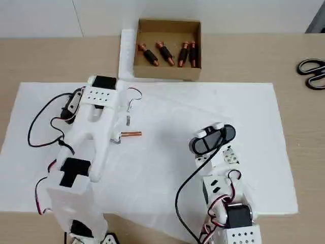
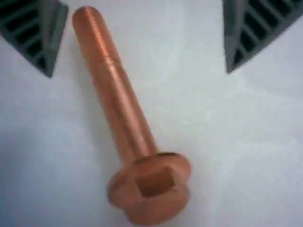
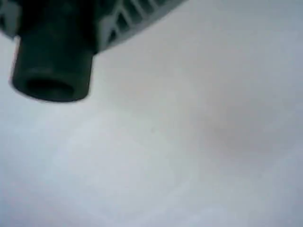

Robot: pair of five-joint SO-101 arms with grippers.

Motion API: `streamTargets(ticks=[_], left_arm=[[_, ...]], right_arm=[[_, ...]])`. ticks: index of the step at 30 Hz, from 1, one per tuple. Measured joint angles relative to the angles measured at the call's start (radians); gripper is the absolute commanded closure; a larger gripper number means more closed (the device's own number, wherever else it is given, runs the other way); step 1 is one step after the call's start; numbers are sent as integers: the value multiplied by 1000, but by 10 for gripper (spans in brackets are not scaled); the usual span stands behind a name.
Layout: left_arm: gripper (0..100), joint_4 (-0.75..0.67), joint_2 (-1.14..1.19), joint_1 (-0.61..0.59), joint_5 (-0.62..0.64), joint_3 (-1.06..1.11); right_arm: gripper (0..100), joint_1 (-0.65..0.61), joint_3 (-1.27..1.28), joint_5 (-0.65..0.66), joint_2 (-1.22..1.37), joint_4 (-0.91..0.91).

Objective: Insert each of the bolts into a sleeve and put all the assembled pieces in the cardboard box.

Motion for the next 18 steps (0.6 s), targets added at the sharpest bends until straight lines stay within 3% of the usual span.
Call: streamTargets(ticks=[10, 18], left_arm=[[776, -11, 0, -26, 141, 15], [777, -199, 0, -89, 172, 138]], right_arm=[[994, 14, 0, 0, 0, 0], [994, 14, 0, 0, 0, 0]])
